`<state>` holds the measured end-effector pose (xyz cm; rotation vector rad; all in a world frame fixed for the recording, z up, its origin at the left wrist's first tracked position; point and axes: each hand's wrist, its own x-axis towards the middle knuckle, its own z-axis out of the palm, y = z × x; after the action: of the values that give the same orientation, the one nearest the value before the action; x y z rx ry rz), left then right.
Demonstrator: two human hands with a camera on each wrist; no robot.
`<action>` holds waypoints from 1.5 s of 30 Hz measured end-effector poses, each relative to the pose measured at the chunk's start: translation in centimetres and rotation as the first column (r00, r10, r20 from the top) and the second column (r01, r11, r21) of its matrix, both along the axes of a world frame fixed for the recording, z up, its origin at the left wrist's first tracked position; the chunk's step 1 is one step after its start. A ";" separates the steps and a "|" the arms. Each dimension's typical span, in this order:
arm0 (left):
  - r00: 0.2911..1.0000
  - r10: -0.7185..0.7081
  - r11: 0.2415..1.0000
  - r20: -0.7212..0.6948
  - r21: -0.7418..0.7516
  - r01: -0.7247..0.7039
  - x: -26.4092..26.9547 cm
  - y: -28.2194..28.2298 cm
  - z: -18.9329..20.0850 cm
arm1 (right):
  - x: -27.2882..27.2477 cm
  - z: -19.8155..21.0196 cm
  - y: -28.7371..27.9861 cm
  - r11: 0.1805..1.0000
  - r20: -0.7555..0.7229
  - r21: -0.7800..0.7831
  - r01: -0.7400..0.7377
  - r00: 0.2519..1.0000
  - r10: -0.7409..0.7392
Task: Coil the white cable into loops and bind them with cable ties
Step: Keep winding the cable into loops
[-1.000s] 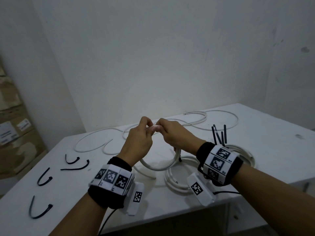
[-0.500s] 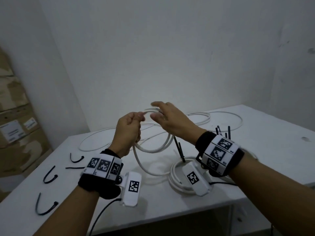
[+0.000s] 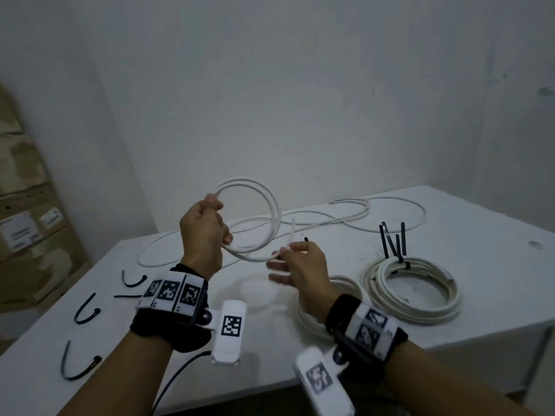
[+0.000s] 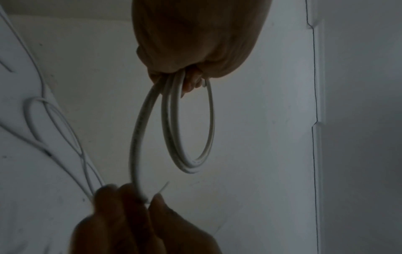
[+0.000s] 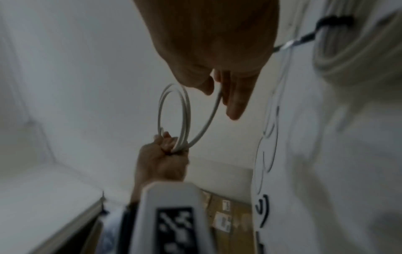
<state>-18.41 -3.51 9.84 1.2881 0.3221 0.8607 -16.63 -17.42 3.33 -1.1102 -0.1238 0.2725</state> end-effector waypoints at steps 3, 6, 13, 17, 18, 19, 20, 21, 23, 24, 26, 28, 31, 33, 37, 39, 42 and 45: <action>0.999 -0.036 0.999 -0.023 -0.018 0.036 -0.2 -0.4 -0.5 | 1.4 0.5 0.4 0.994 -0.099 0.113 0.008 0.995 0.003; 0.998 -0.031 1.000 -0.049 0.001 0.031 -0.2 -0.2 -0.7 | 2.1 0.5 0.2 0.984 -0.021 0.004 -0.179 0.984 0.179; 0.991 0.021 0.999 -0.132 0.045 -0.015 0.2 -0.2 -2.4 | 2.9 0.4 -0.7 0.936 0.019 0.118 -0.332 0.943 0.332; 0.987 0.040 0.997 -0.158 0.076 -0.028 0.4 -0.6 -3.1 | 2.5 0.4 -0.8 0.937 -0.045 0.227 -0.266 0.958 0.282; 0.986 0.043 0.996 -0.162 0.082 -0.030 0.3 -0.6 -3.1 | 2.5 0.2 -0.8 0.938 -0.065 0.233 -0.255 0.959 0.277; 0.985 0.045 0.996 -0.168 0.089 -0.030 0.3 -0.7 -3.1 | 2.6 0.0 -0.9 0.947 -0.072 0.205 -0.247 0.961 0.267; 0.984 0.043 0.995 -0.174 0.095 -0.027 0.2 -0.7 -3.0 | 2.7 -0.2 -1.0 0.961 -0.061 0.141 -0.240 0.966 0.250; 0.983 0.038 0.995 -0.180 0.100 -0.020 0.1 -0.8 -3.0 | 2.8 -0.4 -1.0 0.972 -0.021 0.033 -0.232 0.972 0.233; 0.981 0.023 0.994 -0.193 0.109 -0.002 -0.1 -1.0 -3.0 | 2.7 -0.6 -1.0 0.963 0.089 -0.177 -0.203 0.971 0.221; 0.979 0.017 0.993 -0.203 0.118 0.007 -0.2 -1.0 -3.0 | 2.7 -0.7 -1.0 0.954 0.144 -0.244 -0.175 0.966 0.214; 0.974 0.004 0.989 -0.228 0.143 0.030 -0.5 -1.0 -3.1 | 2.9 -0.6 -0.9 0.938 0.273 -0.328 -0.114 0.939 0.210; 0.966 -0.018 0.986 -0.257 0.156 0.060 -0.7 -1.0 -3.3 | 3.1 -0.4 -0.8 0.931 0.362 -0.361 -0.063 0.910 0.202; 0.948 -0.104 0.983 -0.302 0.115 0.144 -1.2 -1.0 -3.5 | 3.3 0.0 -0.7 0.957 0.379 -0.283 -0.064 0.909 0.173; 0.929 -0.186 0.974 -0.319 0.063 0.217 -1.7 -0.7 -3.8 | 3.4 0.0 -0.7 0.959 0.385 -0.277 -0.067 0.906 0.175; 0.910 -0.232 0.963 -0.343 0.048 0.263 -2.3 0.0 -4.2 | 3.1 0.0 -0.6 0.958 0.374 -0.271 -0.092 0.907 0.193; 0.909 -0.221 0.963 -0.353 0.069 0.260 -2.4 0.1 -4.3 | 2.8 -0.1 -0.2 0.962 0.357 -0.251 -0.105 0.914 0.193; 0.904 -0.230 0.961 -0.361 0.059 0.269 -2.7 0.5 -4.4 | 2.5 -0.4 0.5 0.958 0.314 -0.251 -0.139 0.925 0.216; 0.897 -0.246 0.963 -0.366 0.016 0.270 -3.3 1.5 -4.6 | 2.4 -0.7 1.0 0.933 0.305 -0.316 -0.173 0.913 0.273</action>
<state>-21.67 -2.01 5.21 1.5144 0.4037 0.4069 -14.26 -16.42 2.65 -1.4264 -0.5437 0.3060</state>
